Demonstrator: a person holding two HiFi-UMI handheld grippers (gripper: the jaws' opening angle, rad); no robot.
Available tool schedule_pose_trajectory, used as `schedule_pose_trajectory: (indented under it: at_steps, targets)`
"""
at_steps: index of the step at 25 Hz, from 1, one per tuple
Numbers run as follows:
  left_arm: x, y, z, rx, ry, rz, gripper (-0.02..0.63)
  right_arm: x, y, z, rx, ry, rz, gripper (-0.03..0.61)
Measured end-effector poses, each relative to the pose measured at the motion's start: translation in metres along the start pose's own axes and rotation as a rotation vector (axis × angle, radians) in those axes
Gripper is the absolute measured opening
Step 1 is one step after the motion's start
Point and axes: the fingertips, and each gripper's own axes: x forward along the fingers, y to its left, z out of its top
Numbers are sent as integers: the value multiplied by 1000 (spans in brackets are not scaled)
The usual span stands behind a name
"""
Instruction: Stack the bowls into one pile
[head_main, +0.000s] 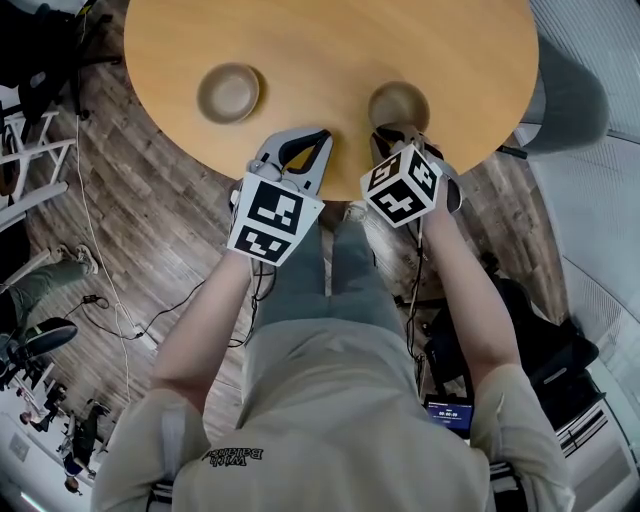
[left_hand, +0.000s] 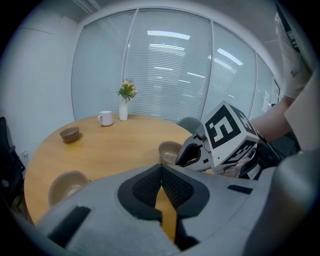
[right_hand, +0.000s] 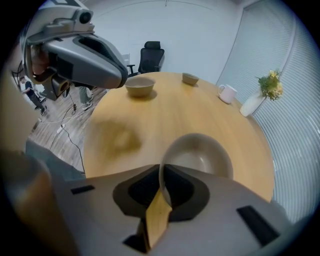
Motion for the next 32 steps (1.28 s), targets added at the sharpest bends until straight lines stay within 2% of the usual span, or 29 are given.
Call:
schedule_pose_trajectory:
  at_steps: [5,13,19,26,32]
  targets:
    - [2,1,1,3,1,3,18,-3,-7,4,1,-20,-12,38]
    - [-13,-2,10,14,-17,5,18,-31,-16,16,88,-102,-24,35]
    - [-36,6,31,20,-50,42,18,-75,-31,37,210,-228,-34,35]
    - [-65,23,62,42,-100,102,18,-128,-56,62,239,-350,-96,35]
    - [-89,14,100,74,-166,125,18,-183,-71,76,262,-456,-148,35]
